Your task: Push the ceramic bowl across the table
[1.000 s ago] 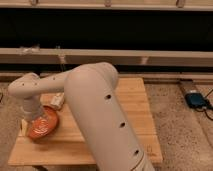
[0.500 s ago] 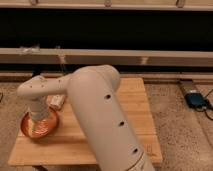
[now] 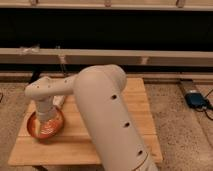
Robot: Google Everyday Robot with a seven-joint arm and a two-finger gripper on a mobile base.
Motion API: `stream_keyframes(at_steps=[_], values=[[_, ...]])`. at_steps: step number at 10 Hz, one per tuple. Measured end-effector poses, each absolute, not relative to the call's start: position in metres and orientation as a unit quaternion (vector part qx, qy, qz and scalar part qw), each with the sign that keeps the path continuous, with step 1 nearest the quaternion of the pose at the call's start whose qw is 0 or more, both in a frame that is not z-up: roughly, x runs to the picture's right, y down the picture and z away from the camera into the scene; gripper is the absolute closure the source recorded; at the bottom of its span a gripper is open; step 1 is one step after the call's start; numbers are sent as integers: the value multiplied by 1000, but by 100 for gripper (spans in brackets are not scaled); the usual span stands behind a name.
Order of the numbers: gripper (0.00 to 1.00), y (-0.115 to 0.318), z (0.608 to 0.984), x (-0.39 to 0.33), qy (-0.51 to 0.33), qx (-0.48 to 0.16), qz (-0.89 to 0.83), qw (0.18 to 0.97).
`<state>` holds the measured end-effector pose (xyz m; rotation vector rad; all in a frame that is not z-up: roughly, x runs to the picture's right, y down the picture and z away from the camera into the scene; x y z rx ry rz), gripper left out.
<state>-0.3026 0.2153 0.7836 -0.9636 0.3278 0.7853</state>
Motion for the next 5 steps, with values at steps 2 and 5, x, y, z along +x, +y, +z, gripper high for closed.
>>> stream_keyframes(at_steps=[2,5], values=[[20,218,779,-287,164,-445,380,794],[20,226,767,-255,182,-441,405,780]])
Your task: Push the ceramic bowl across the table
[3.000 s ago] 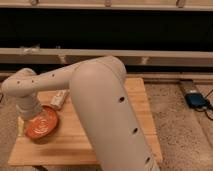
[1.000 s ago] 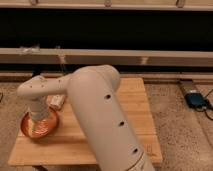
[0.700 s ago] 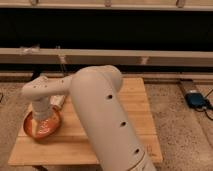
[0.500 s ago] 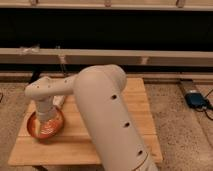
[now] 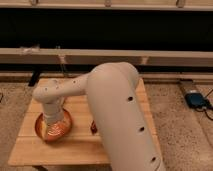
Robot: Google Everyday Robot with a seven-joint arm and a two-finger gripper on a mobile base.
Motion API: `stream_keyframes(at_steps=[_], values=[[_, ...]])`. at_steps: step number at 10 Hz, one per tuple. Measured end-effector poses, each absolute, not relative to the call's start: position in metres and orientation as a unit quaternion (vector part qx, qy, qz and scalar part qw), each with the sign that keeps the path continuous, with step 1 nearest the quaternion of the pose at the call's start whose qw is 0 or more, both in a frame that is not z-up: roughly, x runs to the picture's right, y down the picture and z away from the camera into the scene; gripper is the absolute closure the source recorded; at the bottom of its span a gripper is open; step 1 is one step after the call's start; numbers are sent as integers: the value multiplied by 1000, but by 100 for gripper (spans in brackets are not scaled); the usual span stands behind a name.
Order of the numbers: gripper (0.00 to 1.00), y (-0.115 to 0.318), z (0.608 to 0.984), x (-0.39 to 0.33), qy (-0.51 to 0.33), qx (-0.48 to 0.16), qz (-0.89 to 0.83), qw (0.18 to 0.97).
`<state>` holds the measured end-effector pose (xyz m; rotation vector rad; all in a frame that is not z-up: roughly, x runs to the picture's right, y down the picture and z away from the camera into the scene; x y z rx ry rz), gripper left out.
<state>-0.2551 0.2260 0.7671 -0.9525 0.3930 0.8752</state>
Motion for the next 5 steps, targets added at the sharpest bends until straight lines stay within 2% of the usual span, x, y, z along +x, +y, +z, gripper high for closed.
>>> stream_keyframes(at_steps=[5], values=[[20,243,758,-216,210,-440,441,753]])
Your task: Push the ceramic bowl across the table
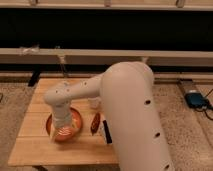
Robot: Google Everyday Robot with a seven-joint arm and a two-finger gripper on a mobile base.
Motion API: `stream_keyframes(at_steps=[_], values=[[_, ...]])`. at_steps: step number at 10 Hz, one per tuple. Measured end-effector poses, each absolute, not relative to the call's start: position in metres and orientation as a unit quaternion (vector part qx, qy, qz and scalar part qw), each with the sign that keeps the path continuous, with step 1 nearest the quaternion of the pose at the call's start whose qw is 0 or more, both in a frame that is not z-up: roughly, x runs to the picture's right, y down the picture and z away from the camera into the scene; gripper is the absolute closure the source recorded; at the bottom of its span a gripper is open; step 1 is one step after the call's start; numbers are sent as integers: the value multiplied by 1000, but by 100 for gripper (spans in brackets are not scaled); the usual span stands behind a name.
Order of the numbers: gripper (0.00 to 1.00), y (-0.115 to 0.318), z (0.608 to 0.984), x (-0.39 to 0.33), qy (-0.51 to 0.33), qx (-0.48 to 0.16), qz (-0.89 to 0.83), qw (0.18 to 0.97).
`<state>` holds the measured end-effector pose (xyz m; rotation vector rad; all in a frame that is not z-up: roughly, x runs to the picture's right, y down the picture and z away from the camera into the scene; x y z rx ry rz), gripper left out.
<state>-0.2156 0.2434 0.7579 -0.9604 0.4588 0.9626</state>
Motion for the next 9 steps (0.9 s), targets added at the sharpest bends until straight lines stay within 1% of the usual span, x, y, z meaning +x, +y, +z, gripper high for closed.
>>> stream_keyframes(at_steps=[6,9], values=[[20,255,743,-181,232,-434,478,728],[20,257,735,-170,227,-433,493,719]])
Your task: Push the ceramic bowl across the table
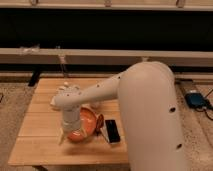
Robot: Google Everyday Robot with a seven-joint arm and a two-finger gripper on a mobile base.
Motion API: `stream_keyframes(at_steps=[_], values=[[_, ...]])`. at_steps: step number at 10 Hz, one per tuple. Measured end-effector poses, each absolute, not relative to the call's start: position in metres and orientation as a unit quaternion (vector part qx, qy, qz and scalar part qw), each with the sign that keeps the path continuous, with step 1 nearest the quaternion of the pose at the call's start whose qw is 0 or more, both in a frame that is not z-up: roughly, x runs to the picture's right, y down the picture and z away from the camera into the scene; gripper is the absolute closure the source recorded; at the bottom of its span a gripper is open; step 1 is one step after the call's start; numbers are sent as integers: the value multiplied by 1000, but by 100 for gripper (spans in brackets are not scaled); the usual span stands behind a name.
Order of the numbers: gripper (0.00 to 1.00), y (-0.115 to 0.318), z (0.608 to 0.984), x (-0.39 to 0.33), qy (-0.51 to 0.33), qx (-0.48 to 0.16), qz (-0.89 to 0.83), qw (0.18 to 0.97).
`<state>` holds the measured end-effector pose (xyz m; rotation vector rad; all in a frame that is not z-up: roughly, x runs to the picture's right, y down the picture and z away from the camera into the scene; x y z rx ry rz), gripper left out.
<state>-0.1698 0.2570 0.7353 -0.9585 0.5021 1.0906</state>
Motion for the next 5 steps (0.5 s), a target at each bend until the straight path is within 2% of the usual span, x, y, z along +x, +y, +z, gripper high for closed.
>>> stream_keyframes(at_steps=[5], values=[[20,212,695,-203,124,-441,463,759]])
